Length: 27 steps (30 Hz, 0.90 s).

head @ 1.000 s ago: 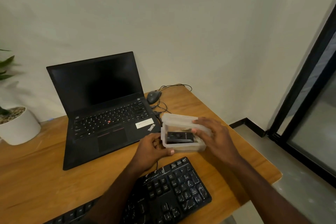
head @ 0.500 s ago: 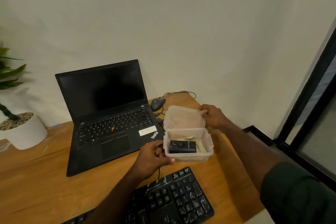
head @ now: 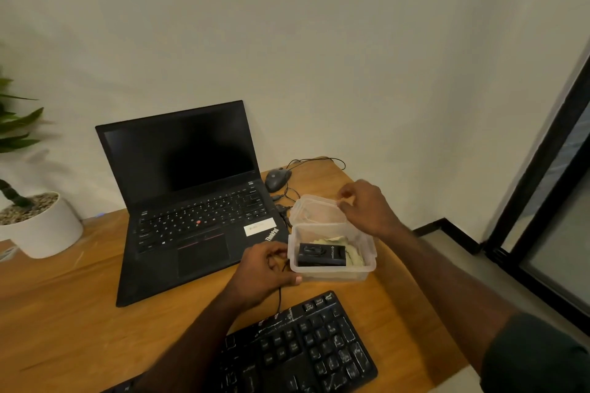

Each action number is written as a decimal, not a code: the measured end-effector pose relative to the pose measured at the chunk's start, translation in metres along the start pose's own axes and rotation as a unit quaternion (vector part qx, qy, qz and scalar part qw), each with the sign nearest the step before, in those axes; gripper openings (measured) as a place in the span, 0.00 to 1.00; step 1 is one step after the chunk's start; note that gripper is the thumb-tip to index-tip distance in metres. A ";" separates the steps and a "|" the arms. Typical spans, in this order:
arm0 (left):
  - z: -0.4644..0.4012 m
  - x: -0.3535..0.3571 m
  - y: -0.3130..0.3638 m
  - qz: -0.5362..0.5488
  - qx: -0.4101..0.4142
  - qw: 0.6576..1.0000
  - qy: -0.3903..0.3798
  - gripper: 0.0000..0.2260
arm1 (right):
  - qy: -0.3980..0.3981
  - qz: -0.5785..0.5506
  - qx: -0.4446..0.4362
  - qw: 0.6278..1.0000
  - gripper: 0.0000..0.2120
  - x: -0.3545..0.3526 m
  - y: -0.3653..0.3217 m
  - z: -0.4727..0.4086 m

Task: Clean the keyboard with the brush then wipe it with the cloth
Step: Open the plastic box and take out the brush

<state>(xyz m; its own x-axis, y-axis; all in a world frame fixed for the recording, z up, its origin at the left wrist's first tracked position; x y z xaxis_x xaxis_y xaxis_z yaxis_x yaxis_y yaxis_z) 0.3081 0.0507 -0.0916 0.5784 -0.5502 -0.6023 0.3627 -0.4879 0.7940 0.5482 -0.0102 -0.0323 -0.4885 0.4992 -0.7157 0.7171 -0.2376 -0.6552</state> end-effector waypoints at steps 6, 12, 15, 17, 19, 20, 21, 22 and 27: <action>0.002 -0.007 -0.008 -0.045 -0.005 0.999 0.013 0.21 | -0.167 0.106 -0.086 0.976 0.11 0.029 -0.053 0.061; 0.015 -0.019 0.002 -0.130 0.016 0.991 0.017 0.17 | -0.235 0.154 -0.061 0.958 0.23 0.042 -0.052 0.061; 0.025 -0.033 0.000 -0.165 0.018 0.986 0.026 0.14 | -0.280 0.169 -0.047 0.944 0.26 0.051 -0.052 0.058; 0.034 -0.043 -0.004 -0.173 0.014 0.984 0.032 0.13 | -0.285 0.181 -0.049 0.940 0.26 0.054 -0.052 0.056; 0.044 -0.057 -0.005 -0.177 0.011 0.983 0.044 0.12 | -0.254 0.201 -0.062 0.944 0.25 0.049 -0.058 0.057; 0.050 -0.064 -0.006 -0.177 0.012 0.983 0.054 0.11 | -0.229 0.205 -0.073 0.949 0.25 0.043 -0.064 0.059; 0.056 -0.071 -0.009 -0.178 0.013 0.982 0.065 0.10 | -0.201 0.199 -0.085 0.955 0.25 0.037 -0.071 0.061; 0.062 -0.078 -0.011 -0.180 0.016 0.981 0.075 0.09 | -0.175 0.183 -0.095 0.963 0.26 0.031 -0.078 0.064; 0.103 -0.107 -0.021 -0.183 0.001 0.976 0.116 0.09 | -0.089 0.005 -0.112 0.990 0.27 0.019 -0.117 0.102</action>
<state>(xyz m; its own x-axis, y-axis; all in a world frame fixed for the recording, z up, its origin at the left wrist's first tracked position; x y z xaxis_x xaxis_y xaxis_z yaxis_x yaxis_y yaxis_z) 0.1635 0.0503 -0.0526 0.5608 -0.1706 -0.8102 0.5742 -0.6249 0.5290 0.4046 -0.0578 0.0061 -0.5457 0.3380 -0.7668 0.8054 -0.0409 -0.5912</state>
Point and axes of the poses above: each hand's wrist, its own z-axis away from the middle knuckle, its own x-axis out of the palm, y = z × x, the point moved 8 cm from there along -z, towards the middle knuckle, and after that the axes turned 4 degrees about -z, right-handed, at the moved point
